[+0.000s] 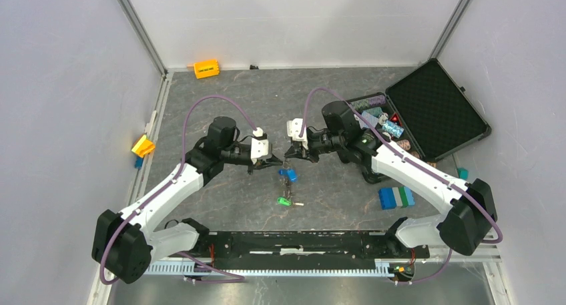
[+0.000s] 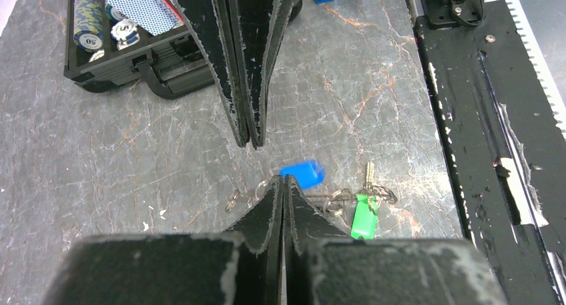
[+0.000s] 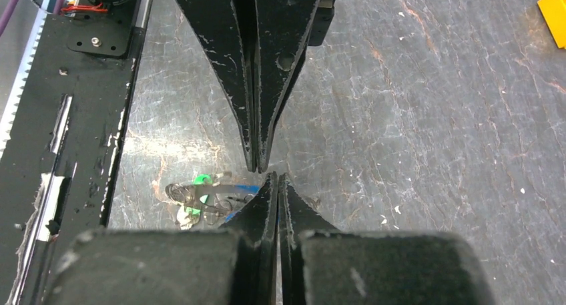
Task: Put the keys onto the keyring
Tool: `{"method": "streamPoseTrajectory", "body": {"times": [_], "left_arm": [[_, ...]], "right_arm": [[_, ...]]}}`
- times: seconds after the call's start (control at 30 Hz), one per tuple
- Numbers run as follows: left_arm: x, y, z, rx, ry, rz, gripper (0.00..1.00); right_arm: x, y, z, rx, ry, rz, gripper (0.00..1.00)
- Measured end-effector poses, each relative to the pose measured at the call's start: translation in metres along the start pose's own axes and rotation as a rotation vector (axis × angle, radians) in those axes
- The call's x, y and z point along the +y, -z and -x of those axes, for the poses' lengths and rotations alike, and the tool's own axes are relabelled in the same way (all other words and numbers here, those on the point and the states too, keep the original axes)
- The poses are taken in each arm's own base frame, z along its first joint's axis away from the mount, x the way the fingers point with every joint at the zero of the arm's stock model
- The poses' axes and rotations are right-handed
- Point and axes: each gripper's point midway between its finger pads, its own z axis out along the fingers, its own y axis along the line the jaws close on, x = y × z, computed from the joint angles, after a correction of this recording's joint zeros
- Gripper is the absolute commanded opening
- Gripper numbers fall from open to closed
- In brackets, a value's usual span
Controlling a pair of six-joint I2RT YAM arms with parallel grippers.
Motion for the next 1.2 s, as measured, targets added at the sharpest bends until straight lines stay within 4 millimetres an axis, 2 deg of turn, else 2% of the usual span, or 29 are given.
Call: {"method": "streamPoseTrajectory", "body": {"times": [0.2, 0.27, 0.43, 0.5, 0.53, 0.57, 0.7, 0.83, 0.87, 0.93, 1.07, 1.2], "left_arm": [[0.001, 0.0, 0.001, -0.001, -0.007, 0.004, 0.03], [0.001, 0.001, 0.001, 0.003, -0.013, 0.009, 0.05], [-0.002, 0.007, -0.008, 0.049, -0.029, 0.026, 0.16], [-0.002, 0.013, -0.015, 0.093, -0.033, 0.05, 0.24], [-0.001, 0.016, -0.02, 0.123, -0.032, 0.067, 0.29], [0.0, 0.021, -0.026, 0.157, -0.029, 0.087, 0.33], [0.007, 0.048, -0.057, 0.323, 0.012, 0.189, 0.5], [0.017, 0.087, -0.093, 0.501, 0.089, 0.308, 0.77], [0.018, 0.098, -0.102, 0.542, 0.115, 0.338, 0.8], [0.02, 0.118, -0.118, 0.617, 0.161, 0.387, 0.82], [0.021, 0.146, -0.144, 0.704, 0.259, 0.442, 0.81], [0.019, 0.173, -0.17, 0.756, 0.4, 0.486, 0.8]], "right_arm": [[-0.002, 0.001, -0.005, 0.011, 0.011, -0.021, 0.0], [0.001, 0.001, -0.013, 0.016, 0.01, -0.022, 0.05], [0.008, 0.002, -0.031, 0.031, -0.008, -0.022, 0.25], [0.01, 0.0, -0.036, 0.036, -0.009, -0.022, 0.32], [0.011, 0.0, -0.039, 0.039, -0.012, -0.022, 0.41], [0.012, -0.001, -0.042, 0.043, -0.015, -0.02, 0.45], [0.015, -0.014, -0.051, 0.052, -0.012, 0.004, 0.54], [0.027, -0.041, -0.067, 0.09, -0.027, 0.067, 0.6], [0.03, -0.049, -0.071, 0.102, -0.033, 0.086, 0.6], [0.032, -0.066, -0.077, 0.116, -0.045, 0.111, 0.61], [0.032, -0.093, -0.085, 0.144, -0.074, 0.14, 0.56], [0.023, -0.125, -0.081, 0.154, -0.095, 0.145, 0.51]]}}
